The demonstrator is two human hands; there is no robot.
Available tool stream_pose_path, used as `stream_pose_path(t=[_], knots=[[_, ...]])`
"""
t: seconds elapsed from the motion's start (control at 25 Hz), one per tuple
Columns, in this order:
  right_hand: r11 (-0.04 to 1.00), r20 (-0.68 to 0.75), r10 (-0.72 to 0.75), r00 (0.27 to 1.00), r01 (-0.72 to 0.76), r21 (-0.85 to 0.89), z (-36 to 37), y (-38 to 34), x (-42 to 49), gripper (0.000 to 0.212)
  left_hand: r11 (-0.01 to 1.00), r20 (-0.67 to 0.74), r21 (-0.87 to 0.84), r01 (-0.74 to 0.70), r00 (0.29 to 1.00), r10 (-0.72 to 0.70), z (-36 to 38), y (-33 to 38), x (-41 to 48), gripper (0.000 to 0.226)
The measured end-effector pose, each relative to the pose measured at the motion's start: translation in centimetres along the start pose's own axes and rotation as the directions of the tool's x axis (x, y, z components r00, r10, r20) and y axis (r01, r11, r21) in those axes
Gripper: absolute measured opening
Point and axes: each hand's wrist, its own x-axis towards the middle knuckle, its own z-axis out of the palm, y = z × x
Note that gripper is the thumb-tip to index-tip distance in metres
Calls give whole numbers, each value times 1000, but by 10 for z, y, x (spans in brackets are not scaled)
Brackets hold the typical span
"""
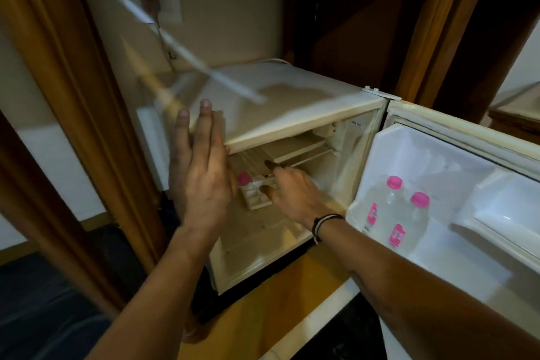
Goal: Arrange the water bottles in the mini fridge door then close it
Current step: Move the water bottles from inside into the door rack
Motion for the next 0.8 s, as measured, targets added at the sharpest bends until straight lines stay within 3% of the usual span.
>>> stream_pose_path(t=[0.16, 0.24, 0.36, 0.52, 0.64, 0.8], knots=[[997, 54, -60, 997, 57, 45, 36, -35, 36, 60, 966, -29, 222, -132, 989, 142, 4, -3, -2, 55], [998, -22, -51, 998, 50, -28, 51, -43, 45, 61, 955, -28, 244, -169, 983, 181, 6, -7, -4, 69], [1000, -145, 22, 989, -22, 1, 57, -42, 48, 57, 938, -15, 287, -195, 978, 208, 10, -12, -7, 79], [986, -150, 131, 980, -113, 124, 39, -10, 27, 40, 926, -7, 333, -180, 981, 193, 14, -9, -6, 84], [959, -194, 190, 962, -139, 248, 7, 21, -3, 24, 938, -9, 309, -157, 986, 168, 11, -5, -6, 77], [943, -263, 167, 950, -76, 325, -55, 53, -51, 23, 967, -21, 218, -132, 990, 140, 3, -3, -1, 74]])
